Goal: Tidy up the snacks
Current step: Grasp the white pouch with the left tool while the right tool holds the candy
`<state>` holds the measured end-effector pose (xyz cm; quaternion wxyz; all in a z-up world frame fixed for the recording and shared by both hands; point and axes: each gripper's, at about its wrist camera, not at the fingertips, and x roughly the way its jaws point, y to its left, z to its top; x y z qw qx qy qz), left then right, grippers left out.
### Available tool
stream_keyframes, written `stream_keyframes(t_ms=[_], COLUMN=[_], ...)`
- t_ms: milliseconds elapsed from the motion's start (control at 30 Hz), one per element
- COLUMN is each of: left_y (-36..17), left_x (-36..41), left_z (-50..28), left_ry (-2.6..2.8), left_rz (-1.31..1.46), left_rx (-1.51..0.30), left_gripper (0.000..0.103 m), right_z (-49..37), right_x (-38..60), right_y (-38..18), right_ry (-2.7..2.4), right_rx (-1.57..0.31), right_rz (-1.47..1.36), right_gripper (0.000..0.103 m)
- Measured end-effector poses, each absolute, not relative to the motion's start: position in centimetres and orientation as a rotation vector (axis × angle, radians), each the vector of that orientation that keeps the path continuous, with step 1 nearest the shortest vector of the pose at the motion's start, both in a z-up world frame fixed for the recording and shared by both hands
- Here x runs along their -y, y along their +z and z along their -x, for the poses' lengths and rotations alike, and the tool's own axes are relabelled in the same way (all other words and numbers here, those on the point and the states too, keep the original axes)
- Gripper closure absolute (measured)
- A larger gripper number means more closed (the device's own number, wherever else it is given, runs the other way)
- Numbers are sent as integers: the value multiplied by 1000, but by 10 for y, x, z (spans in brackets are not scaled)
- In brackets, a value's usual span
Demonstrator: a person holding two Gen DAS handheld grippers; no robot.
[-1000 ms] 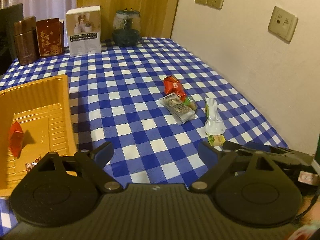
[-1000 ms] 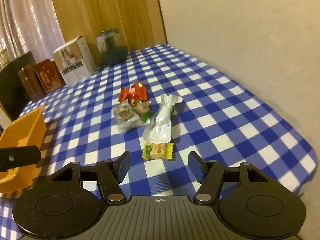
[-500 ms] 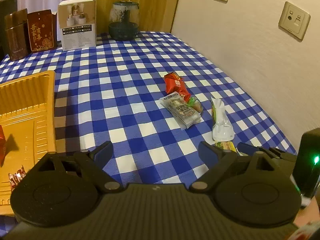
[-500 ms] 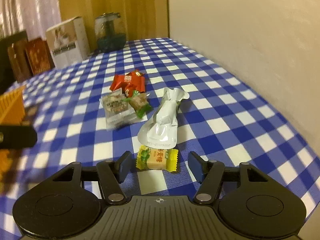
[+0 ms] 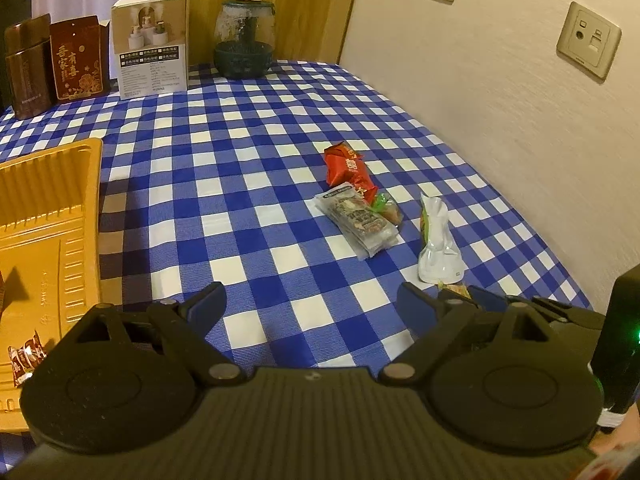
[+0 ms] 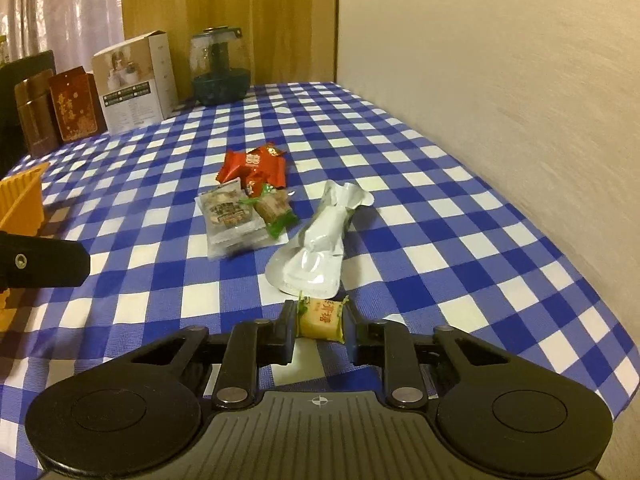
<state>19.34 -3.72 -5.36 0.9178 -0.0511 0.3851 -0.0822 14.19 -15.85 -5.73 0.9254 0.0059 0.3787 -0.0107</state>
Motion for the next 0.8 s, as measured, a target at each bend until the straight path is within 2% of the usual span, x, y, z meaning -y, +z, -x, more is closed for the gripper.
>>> stream_keyframes(t_ms=[533, 800], left_y=[-62, -78], left_x=[87, 127], left_z=[-217, -249], left_ry=[-327, -418], left_rz=[73, 27], left_rx=[-771, -765], left_gripper=[14, 32], right_z=[-152, -165], right_x=[226, 260], right_y=[-20, -26], right_ry=[-93, -158], right_rx=[-753, -746], right_rz=[-97, -172], right_gripper=[79, 79])
